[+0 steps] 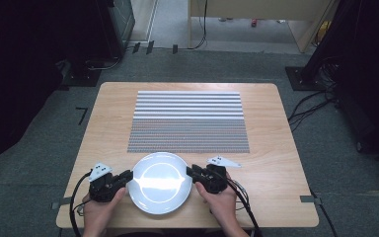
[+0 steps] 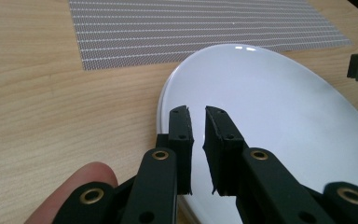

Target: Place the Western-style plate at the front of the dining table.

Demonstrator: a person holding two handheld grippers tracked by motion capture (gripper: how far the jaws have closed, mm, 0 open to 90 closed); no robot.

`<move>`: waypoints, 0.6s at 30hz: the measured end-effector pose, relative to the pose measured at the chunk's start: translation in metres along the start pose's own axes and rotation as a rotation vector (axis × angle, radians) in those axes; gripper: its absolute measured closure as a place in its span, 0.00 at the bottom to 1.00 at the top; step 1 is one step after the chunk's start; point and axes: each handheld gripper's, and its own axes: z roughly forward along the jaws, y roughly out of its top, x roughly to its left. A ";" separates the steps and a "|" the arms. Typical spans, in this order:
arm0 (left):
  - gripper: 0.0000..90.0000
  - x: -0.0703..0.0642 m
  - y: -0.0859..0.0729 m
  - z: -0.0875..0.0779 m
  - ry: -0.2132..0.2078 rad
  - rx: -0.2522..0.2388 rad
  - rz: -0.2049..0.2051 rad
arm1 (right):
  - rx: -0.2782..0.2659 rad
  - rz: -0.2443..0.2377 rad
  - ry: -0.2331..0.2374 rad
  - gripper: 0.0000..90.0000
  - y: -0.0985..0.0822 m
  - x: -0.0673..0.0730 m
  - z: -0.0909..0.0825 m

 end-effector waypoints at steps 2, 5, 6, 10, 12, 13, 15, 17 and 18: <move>0.89 0.002 -0.001 0.000 0.009 0.003 -0.010 | 0.013 0.024 -0.009 0.80 -0.003 0.000 0.001; 0.87 0.004 -0.002 0.001 0.021 0.002 -0.026 | 0.000 0.055 -0.035 0.81 -0.005 -0.003 -0.001; 0.86 0.005 -0.002 0.002 0.023 0.004 -0.029 | 0.003 0.058 -0.044 0.81 -0.005 -0.004 0.000; 0.83 0.007 -0.004 0.006 0.009 0.038 -0.048 | 0.024 0.074 -0.047 0.82 -0.008 -0.006 0.003; 0.81 0.007 -0.005 0.009 -0.002 0.058 -0.051 | 0.044 0.088 -0.035 0.83 -0.009 -0.007 0.005; 0.81 0.006 -0.006 0.010 -0.002 0.068 -0.049 | 0.053 0.095 -0.027 0.84 -0.010 -0.007 0.006; 0.80 0.005 -0.006 0.011 0.006 0.065 -0.043 | 0.062 0.098 -0.025 0.85 -0.011 -0.006 0.007; 0.81 0.005 -0.006 0.011 0.008 0.065 -0.042 | 0.062 0.105 -0.020 0.86 -0.011 -0.007 0.006; 0.81 0.004 -0.006 0.011 0.010 0.064 -0.043 | 0.062 0.113 -0.011 0.86 -0.010 -0.008 0.006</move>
